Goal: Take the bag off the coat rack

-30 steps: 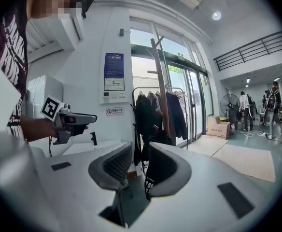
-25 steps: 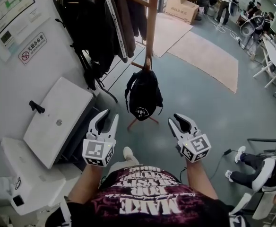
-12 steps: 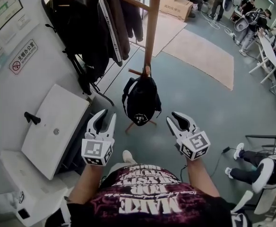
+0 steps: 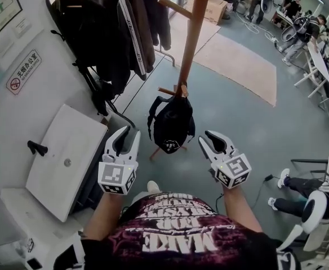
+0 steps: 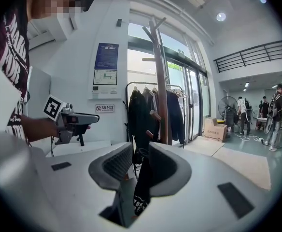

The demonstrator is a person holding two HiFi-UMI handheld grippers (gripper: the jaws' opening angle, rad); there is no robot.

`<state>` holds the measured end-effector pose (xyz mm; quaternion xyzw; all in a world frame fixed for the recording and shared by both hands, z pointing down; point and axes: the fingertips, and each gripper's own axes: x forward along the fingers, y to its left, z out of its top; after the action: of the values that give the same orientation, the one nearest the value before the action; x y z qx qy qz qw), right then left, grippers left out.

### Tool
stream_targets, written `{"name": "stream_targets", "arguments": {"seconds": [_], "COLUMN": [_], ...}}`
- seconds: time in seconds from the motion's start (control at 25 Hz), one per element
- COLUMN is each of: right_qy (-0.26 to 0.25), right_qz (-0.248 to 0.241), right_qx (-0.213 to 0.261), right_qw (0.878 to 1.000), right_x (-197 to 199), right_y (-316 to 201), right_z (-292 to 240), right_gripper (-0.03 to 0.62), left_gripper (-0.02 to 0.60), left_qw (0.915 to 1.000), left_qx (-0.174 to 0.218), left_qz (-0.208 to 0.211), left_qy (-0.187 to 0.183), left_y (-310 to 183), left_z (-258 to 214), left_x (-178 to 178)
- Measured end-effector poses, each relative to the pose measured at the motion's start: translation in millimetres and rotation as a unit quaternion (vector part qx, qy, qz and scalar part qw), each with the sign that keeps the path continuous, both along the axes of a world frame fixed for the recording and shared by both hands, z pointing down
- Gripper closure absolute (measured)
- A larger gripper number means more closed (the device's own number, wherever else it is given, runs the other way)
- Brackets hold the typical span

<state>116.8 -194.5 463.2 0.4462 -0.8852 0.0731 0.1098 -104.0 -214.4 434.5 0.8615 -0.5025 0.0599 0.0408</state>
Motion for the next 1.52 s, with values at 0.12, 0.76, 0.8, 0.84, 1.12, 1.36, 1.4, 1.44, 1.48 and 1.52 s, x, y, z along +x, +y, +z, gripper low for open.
{"name": "stream_targets", "arguments": {"seconds": [0.12,0.76,0.8,0.84,1.12,1.36,1.4,1.44,1.48,1.52], "right_qy": [0.002,0.000,0.001,0.001,-0.002,-0.017,-0.019,-0.020,-0.021,-0.022], "right_qz": [0.005,0.014,0.011,0.009,-0.010,-0.018,-0.018,-0.018,-0.018,-0.018], "right_qx": [0.002,-0.002,0.000,0.001,0.006,-0.016,-0.018,-0.020,-0.022,-0.025], "right_qw": [1.000,1.000,1.000,1.000,1.000,1.000,0.999,0.999,0.999,0.999], "right_x": [-8.6,-27.8,-28.0,-28.7,-31.4,-28.9,-27.6,-26.0,-24.6,-23.3], "right_y": [-12.5,-41.8,-45.1,-49.2,-79.1,-107.2,-111.3,-115.5,-119.5,-123.2], "right_z": [-1.9,-4.4,-4.5,-4.5,-4.4,7.7,9.6,11.5,13.6,16.1], "right_gripper": [0.482,0.496,0.496,0.496,0.496,0.496,0.496,0.496,0.496,0.496], "left_gripper": [0.476,0.476,0.476,0.476,0.476,0.476,0.476,0.476,0.476,0.476], "left_qw": [1.0000,0.9991,0.9991,0.9992,0.9992,0.9984,0.9980,0.9976,0.9971,0.9966], "left_qx": [-0.002,-0.006,-0.007,-0.007,-0.005,-0.011,-0.014,-0.017,-0.021,-0.024], "left_qz": [0.007,0.042,0.041,0.040,0.040,0.055,0.061,0.067,0.073,0.079], "left_qy": [0.004,0.009,0.008,0.007,0.004,-0.004,-0.006,-0.008,-0.009,-0.010], "left_y": [-9.4,-45.1,-45.9,-47.1,-58.8,-78.2,-81.0,-84.3,-87.9,-91.7], "left_z": [1.5,9.0,9.9,10.7,9.5,14.0,16.3,18.7,21.1,23.4], "left_x": [-7.1,-11.0,-10.5,-10.4,0.6,23.9,28.8,33.9,39.0,44.2]}}
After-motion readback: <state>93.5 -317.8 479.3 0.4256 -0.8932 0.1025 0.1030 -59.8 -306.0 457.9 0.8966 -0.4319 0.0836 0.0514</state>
